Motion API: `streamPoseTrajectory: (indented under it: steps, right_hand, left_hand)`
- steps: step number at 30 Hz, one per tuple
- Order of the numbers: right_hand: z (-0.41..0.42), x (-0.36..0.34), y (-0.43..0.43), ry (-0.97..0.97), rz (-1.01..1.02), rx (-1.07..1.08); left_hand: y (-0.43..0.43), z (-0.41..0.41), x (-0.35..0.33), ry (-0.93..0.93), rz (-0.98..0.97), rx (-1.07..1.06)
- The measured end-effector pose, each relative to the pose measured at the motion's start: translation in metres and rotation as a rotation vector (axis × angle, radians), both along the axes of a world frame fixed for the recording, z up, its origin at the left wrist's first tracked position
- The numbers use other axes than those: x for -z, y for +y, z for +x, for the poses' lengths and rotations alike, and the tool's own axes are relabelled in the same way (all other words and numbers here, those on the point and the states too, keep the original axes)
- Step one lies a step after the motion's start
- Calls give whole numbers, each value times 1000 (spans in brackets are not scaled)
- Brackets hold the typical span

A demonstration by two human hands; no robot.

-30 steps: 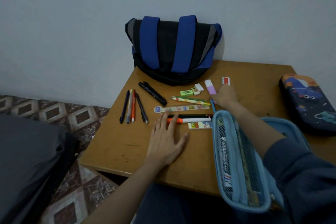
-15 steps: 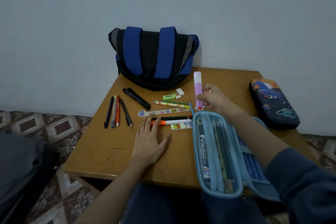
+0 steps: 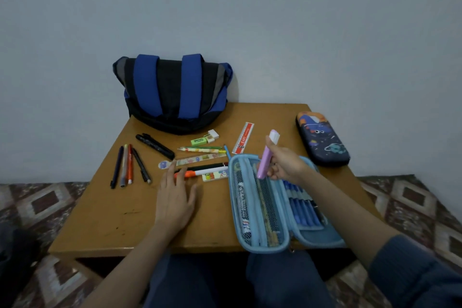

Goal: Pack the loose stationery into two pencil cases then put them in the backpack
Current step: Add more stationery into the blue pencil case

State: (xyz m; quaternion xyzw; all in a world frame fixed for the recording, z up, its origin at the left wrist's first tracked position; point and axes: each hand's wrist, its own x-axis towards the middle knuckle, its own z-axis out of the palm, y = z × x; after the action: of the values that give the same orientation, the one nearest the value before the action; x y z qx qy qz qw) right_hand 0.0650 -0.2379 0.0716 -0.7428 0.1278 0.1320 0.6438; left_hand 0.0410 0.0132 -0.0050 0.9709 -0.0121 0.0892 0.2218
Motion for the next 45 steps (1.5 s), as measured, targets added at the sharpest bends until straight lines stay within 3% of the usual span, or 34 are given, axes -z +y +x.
streamPoseTrajectory:
  steps: [9,13,15,18,25,35,40,45]
  right_hand:
    - [-28,12,-38,-238,-149,104]
    - [-37,13,-58,-324,-200,114]
    - [-41,14,-64,-338,-205,132]
    - [-44,16,-71,-310,-255,163]
    - [-50,24,-90,-152,-435,160]
    - [-53,13,-88,34,-866,-82]
    - [-52,14,-92,-8,-881,17]
    - [-51,17,-102,148,-939,-57]
  left_hand:
    - [-87,-8,-35,-64,-215,267]
    - [-114,-6,-38,3,-177,419]
    - [-118,-4,-31,74,-69,468]
    - [-115,-6,-17,80,95,494]
    - [-110,-7,-10,55,99,474]
    - [-109,9,-15,112,157,544]
    - [-110,9,-14,100,166,540]
    - [-109,8,-12,87,154,535]
